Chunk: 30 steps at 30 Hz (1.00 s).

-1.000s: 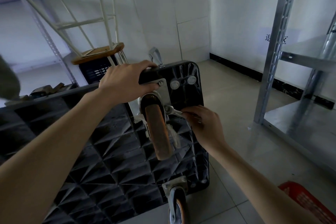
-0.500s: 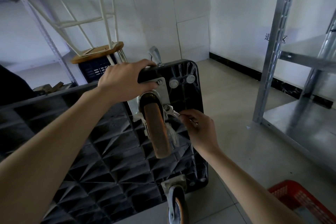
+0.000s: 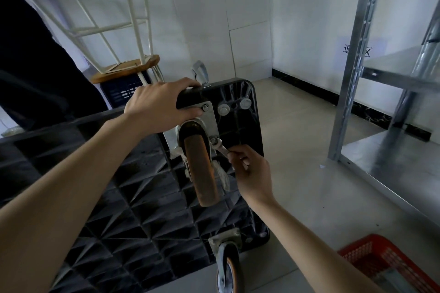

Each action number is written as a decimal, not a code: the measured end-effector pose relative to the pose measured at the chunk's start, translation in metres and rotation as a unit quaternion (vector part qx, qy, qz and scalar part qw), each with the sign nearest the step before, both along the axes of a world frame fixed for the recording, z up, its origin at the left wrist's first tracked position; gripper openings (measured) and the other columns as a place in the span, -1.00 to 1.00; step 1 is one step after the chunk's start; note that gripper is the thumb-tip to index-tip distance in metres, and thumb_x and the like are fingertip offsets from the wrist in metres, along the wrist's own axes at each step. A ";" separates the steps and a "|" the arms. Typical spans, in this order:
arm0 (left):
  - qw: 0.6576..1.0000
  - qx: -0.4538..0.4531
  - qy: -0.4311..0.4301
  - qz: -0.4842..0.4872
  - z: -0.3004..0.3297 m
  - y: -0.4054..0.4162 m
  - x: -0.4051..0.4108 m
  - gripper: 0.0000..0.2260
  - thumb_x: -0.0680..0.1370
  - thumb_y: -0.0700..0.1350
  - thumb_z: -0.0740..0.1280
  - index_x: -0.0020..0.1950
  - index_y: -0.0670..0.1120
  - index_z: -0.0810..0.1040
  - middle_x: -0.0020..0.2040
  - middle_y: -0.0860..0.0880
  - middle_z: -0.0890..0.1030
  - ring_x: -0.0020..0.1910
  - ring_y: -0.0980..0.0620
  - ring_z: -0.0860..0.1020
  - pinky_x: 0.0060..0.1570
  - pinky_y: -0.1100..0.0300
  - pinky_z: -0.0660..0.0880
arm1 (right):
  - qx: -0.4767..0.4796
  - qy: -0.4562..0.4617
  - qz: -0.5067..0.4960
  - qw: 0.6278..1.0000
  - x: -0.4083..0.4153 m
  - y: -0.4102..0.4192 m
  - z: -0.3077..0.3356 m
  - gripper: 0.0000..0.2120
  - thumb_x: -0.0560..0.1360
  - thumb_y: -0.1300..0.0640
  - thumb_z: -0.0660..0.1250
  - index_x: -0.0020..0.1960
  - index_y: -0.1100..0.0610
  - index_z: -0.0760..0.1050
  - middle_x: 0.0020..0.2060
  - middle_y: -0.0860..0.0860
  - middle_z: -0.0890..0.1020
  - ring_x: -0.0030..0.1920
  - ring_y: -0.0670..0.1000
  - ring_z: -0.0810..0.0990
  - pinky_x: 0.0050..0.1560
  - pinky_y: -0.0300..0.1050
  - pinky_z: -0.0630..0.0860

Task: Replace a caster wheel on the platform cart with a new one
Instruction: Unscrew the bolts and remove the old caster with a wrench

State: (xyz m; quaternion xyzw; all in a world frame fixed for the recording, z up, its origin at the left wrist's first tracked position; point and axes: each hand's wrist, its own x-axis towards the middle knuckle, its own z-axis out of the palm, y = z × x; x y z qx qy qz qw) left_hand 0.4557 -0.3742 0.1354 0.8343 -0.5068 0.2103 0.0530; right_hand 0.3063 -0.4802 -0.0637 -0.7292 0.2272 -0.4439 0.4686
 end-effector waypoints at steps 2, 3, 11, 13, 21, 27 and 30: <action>1.000 -0.001 0.003 0.001 0.000 0.000 0.000 -0.47 0.50 0.36 0.31 0.43 0.28 0.31 0.11 0.07 0.65 -0.01 -0.08 0.59 -0.14 0.12 0.34 | -0.008 0.002 -0.004 1.000 0.002 0.002 0.001 -0.89 0.62 0.09 0.31 0.04 -0.06 0.61 -0.19 -0.21 0.65 -0.12 -0.18 0.63 -0.20 -0.21 0.52; 1.000 -0.002 0.005 0.001 0.000 0.000 0.000 -0.47 0.50 0.37 0.31 0.43 0.28 0.31 0.11 0.06 0.65 -0.01 -0.08 0.59 -0.14 0.11 0.35 | -0.024 0.010 -0.012 1.000 0.001 0.000 0.002 -0.89 0.62 0.08 0.31 0.05 -0.06 0.61 -0.17 -0.23 0.65 -0.11 -0.19 0.62 -0.20 -0.21 0.54; 1.000 0.001 0.012 0.009 0.001 0.001 -0.001 -0.45 0.49 0.38 0.31 0.43 0.30 0.30 0.10 0.07 0.65 -0.07 -0.05 0.55 -0.16 0.11 0.35 | -0.165 0.107 -0.057 0.979 -0.018 -0.015 0.030 -0.87 0.62 0.00 0.29 0.07 -0.15 0.61 -0.05 -0.23 0.65 -0.11 -0.17 0.62 -0.19 -0.07 0.57; 1.000 0.001 0.010 0.005 0.001 0.002 -0.002 -0.46 0.49 0.37 0.32 0.43 0.29 0.31 0.11 0.07 0.65 -0.02 -0.09 0.59 -0.16 0.11 0.35 | -0.272 0.148 -0.075 0.948 -0.025 -0.022 0.048 -0.83 0.62 0.01 0.25 0.07 -0.12 0.61 -0.04 -0.18 0.65 -0.13 -0.05 0.63 -0.11 -0.09 0.44; 1.000 -0.001 -0.010 0.004 0.001 0.001 -0.003 -0.47 0.50 0.35 0.32 0.43 0.28 0.32 0.10 0.04 0.66 0.01 -0.13 0.61 -0.16 0.11 0.34 | -0.649 0.269 -0.066 0.708 -0.029 -0.017 0.140 -0.80 0.47 0.25 0.37 -0.01 0.02 0.68 -0.05 0.01 0.67 -0.04 0.07 0.62 0.09 -0.03 0.30; 1.000 -0.001 -0.004 0.002 0.001 0.002 -0.003 -0.47 0.50 0.36 0.32 0.43 0.29 0.31 0.09 0.05 0.66 -0.01 -0.12 0.61 -0.18 0.11 0.35 | -0.621 0.239 -0.061 0.744 -0.036 -0.034 0.123 -0.73 0.44 0.29 0.44 0.06 0.00 0.69 -0.06 -0.01 0.67 -0.02 0.07 0.63 0.00 -0.05 0.22; 1.000 0.001 -0.002 0.001 0.001 0.002 -0.004 -0.47 0.51 0.35 0.32 0.43 0.27 0.32 0.10 0.05 0.66 -0.02 -0.11 0.61 -0.19 0.12 0.34 | -0.563 0.200 -0.067 0.799 -0.041 -0.048 0.102 -0.75 0.45 0.21 0.50 0.06 -0.07 0.68 -0.09 -0.10 0.64 -0.08 0.02 0.62 -0.09 -0.12 0.11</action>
